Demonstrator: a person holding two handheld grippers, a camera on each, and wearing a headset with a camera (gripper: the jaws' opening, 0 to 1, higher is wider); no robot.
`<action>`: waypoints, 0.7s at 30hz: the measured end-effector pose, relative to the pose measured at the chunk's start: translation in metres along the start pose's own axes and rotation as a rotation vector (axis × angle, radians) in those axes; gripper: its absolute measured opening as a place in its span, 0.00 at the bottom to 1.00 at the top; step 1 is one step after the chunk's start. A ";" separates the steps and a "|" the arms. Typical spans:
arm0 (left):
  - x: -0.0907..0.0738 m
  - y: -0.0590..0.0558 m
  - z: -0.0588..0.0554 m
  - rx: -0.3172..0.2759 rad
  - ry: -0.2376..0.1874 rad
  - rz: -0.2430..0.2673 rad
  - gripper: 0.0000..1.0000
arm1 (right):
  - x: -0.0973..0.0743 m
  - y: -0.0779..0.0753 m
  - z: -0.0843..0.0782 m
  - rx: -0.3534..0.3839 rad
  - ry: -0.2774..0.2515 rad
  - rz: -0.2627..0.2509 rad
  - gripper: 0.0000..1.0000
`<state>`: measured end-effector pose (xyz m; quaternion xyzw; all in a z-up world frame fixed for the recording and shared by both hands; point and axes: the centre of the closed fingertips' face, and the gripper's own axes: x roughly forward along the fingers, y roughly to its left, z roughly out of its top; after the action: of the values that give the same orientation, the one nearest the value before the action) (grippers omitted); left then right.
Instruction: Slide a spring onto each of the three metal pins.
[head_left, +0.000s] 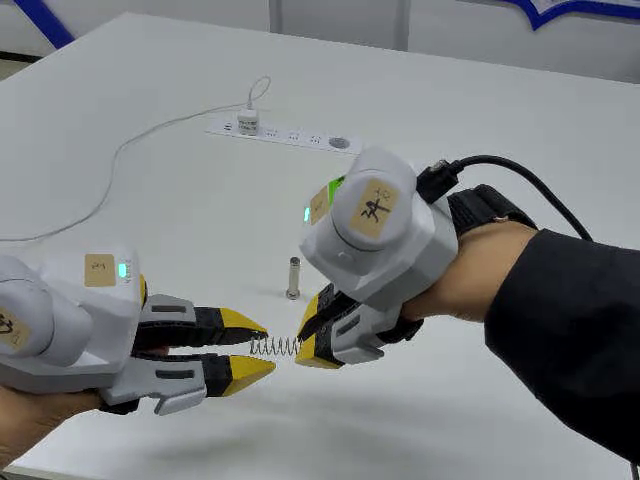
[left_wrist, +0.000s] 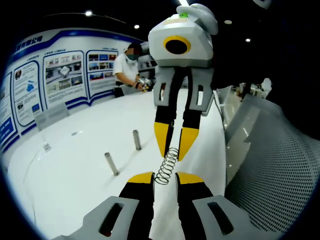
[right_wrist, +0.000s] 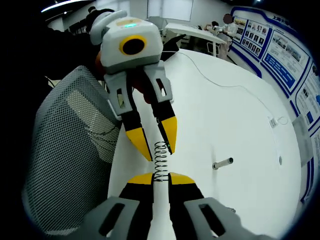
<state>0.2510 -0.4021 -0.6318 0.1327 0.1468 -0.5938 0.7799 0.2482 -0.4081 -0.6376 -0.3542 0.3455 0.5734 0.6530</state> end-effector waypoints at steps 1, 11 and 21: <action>0.000 0.000 0.000 0.002 0.000 -0.001 0.16 | -0.001 0.001 0.000 -0.003 0.001 0.002 0.12; 0.001 0.001 0.001 0.005 -0.007 0.000 0.13 | -0.013 0.002 0.011 -0.027 -0.018 -0.007 0.12; 0.004 -0.003 0.001 0.007 -0.008 -0.010 0.12 | -0.022 0.006 0.030 -0.054 -0.064 -0.015 0.12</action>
<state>0.2495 -0.4065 -0.6319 0.1326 0.1423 -0.5989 0.7769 0.2418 -0.3929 -0.6037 -0.3555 0.3061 0.5887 0.6583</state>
